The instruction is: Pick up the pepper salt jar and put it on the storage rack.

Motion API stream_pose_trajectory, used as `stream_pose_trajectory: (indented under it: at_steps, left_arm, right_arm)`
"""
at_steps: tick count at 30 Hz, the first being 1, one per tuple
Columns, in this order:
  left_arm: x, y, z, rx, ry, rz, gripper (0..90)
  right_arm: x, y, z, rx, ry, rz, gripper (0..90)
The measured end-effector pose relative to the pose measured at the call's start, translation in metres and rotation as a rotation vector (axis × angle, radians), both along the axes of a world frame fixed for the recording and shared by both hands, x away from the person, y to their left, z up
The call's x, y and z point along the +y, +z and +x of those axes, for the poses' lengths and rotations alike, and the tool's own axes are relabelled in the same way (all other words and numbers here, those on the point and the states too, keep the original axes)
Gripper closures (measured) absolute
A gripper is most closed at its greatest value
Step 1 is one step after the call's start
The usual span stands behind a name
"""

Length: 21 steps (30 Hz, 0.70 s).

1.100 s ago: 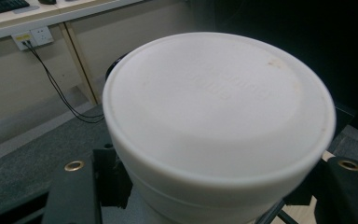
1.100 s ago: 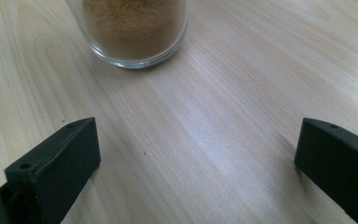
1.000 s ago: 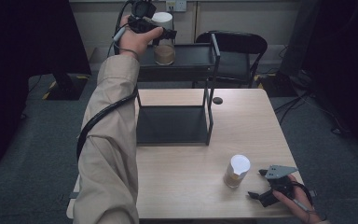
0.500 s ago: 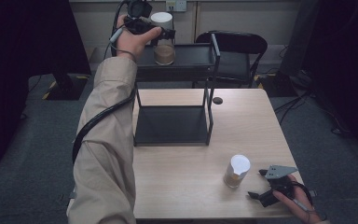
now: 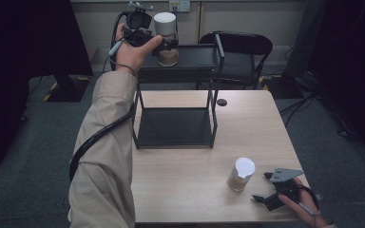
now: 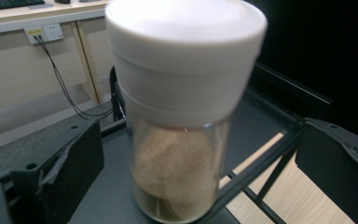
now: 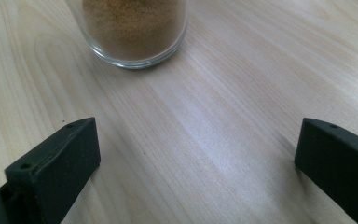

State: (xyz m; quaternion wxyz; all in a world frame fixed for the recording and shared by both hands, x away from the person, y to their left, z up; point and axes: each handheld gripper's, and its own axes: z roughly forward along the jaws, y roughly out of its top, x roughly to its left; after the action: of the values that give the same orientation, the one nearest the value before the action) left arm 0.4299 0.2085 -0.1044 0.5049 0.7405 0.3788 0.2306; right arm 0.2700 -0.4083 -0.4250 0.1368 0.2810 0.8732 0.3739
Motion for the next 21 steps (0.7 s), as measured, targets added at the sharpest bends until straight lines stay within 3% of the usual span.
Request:
stream_pose_trajectory:
  at_steps: [21]
  left_arm:
    - [0.002, -0.045, -0.019, 0.001, -0.065, -0.035, 0.5]
  right_arm:
    - [0.000, 0.000, 0.000, 0.000, 0.000, 0.000, 0.0]
